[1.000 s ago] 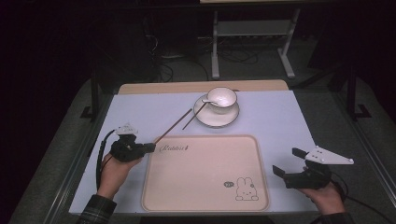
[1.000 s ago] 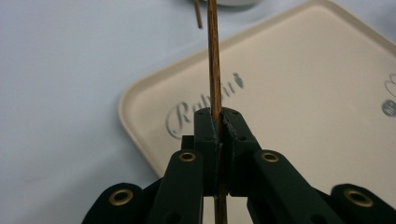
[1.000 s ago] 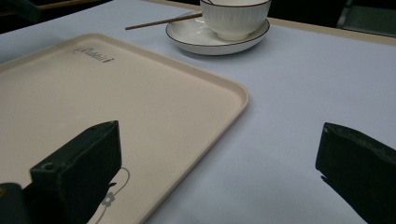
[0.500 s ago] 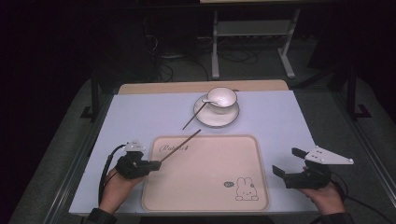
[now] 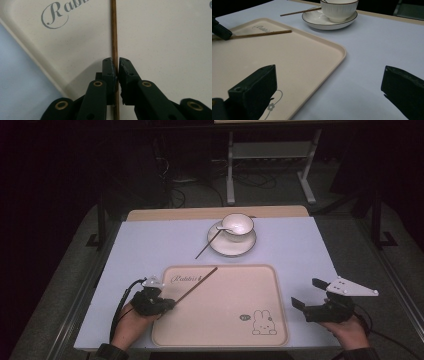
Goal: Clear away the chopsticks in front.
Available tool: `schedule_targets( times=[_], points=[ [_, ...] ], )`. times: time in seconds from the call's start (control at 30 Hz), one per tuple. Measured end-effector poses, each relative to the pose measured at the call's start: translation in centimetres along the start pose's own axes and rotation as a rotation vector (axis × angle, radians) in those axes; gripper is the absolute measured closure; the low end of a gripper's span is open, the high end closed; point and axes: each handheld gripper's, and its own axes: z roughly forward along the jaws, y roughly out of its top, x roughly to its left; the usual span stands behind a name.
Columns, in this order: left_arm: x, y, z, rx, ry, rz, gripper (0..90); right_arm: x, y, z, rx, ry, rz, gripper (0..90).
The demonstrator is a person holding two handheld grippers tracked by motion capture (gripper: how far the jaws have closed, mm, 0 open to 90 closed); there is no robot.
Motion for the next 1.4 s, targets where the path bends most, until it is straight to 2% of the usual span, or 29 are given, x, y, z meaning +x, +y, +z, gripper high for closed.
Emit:
schedule_targets(
  times=[0.17, 0.23, 0.27, 0.3, 0.33, 0.37, 0.4, 0.43, 0.5, 0.57, 0.67, 0.73, 0.77, 0.93, 1.07, 1.13, 1.2, 1.23, 1.27, 1.3, 1.37, 1.4],
  points=[
    [0.0, 0.0, 0.0, -0.003, -0.001, -0.002, 78.5, 0.0, 0.0, 0.0, 0.000, 0.000, 0.001, 0.0],
    [0.0, 0.0, 0.0, -0.004, -0.004, -0.001, 72.4, 0.0, 0.0, 0.0, 0.000, 0.001, -0.002, 0.0],
    [-0.1, 0.1, 0.0, -0.003, -0.001, 0.000, 72.4, 0.0, 0.0, 0.0, 0.000, 0.001, -0.003, 0.0],
    [0.0, 0.2, -0.1, -0.010, 0.000, -0.001, 66.5, 0.0, 0.0, 0.0, 0.000, 0.001, -0.002, 0.0],
    [0.1, 0.4, -0.3, -0.037, -0.007, -0.012, 58.1, 0.0, 0.0, 0.0, -0.002, 0.002, -0.001, 0.0],
    [0.1, 0.4, -0.3, -0.037, -0.007, -0.012, 54.0, 0.0, 0.0, 0.0, -0.002, 0.002, -0.001, 0.0],
    [0.2, 0.7, -0.4, -0.046, -0.015, -0.014, 54.0, 0.0, 0.0, 0.0, -0.003, 0.002, 0.000, 0.0],
    [0.4, 1.1, -0.5, -0.068, -0.017, -0.012, 45.6, 0.1, 0.0, 0.0, -0.002, 0.002, 0.001, 0.0],
    [0.5, 1.4, -0.5, -0.083, -0.020, -0.010, 42.1, 0.1, 0.0, 0.0, -0.001, 0.002, 0.002, 0.0],
    [0.6, 2.0, -0.4, -0.094, -0.023, -0.012, 30.4, 0.1, 0.0, 0.1, 0.003, 0.003, 0.001, 0.0],
    [1.2, 3.3, -0.2, -0.122, -0.030, -0.013, 21.6, 0.1, 0.0, 0.1, 0.000, 0.003, 0.004, 0.0],
    [1.3, 3.6, -0.2, -0.122, -0.038, -0.011, 16.7, 0.1, 0.0, 0.1, 0.000, 0.002, 0.002, 0.0],
    [1.6, 4.3, -0.1, -0.120, -0.045, -0.010, 15.0, 0.1, 0.1, 0.1, -0.001, 0.001, 0.003, 0.0],
    [2.2, 5.8, 0.3, -0.125, -0.042, 0.002, 12.9, 0.1, 0.1, 0.1, -0.004, 0.001, 0.003, 0.0],
    [2.8, 8.2, 0.9, -0.133, -0.038, 0.028, 13.0, 0.0, 0.1, 0.0, -0.006, 0.000, 0.004, 0.0],
    [2.9, 8.7, 1.0, -0.133, -0.036, 0.032, 13.1, 0.0, 0.1, 0.0, -0.005, 0.001, 0.004, 0.0],
    [3.2, 10.3, 1.6, -0.130, -0.035, 0.044, 14.5, 0.0, 0.0, 0.0, -0.004, 0.000, 0.011, 0.0],
    [3.2, 10.3, 1.6, -0.130, -0.035, 0.044, 15.4, 0.0, 0.0, 0.0, -0.004, 0.000, 0.011, 0.0],
    [3.4, 11.3, 2.0, -0.132, -0.032, 0.053, 17.5, 0.0, 0.0, 0.0, -0.007, -0.001, 0.012, 0.0],
    [3.4, 11.3, 2.0, -0.132, -0.032, 0.053, 19.3, 0.0, 0.0, 0.0, -0.007, -0.001, 0.012, 0.0],
    [3.5, 12.5, 2.5, -0.132, -0.028, 0.058, 20.5, 0.0, 0.0, 0.0, -0.010, 0.000, 0.012, 0.0],
    [3.6, 13.3, 2.9, -0.131, -0.023, 0.069, 24.1, 0.0, 0.0, 0.0, -0.006, 0.001, 0.011, 0.0]
  ],
)
